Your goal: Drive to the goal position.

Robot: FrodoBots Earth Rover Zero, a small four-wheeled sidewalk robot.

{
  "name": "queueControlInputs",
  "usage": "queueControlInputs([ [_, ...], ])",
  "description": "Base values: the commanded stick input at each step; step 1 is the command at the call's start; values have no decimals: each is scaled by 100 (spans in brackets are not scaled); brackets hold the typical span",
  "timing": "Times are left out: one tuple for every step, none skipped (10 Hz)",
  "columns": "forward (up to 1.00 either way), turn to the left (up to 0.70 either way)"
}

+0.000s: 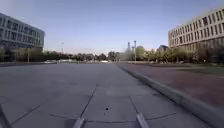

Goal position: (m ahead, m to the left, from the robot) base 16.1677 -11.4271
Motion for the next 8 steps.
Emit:
queueControlInputs([
  [60,0],
  [60,0],
  [60,0],
  [60,0],
  [60,0],
  [60,1],
  [60,1],
  [60,0],
])
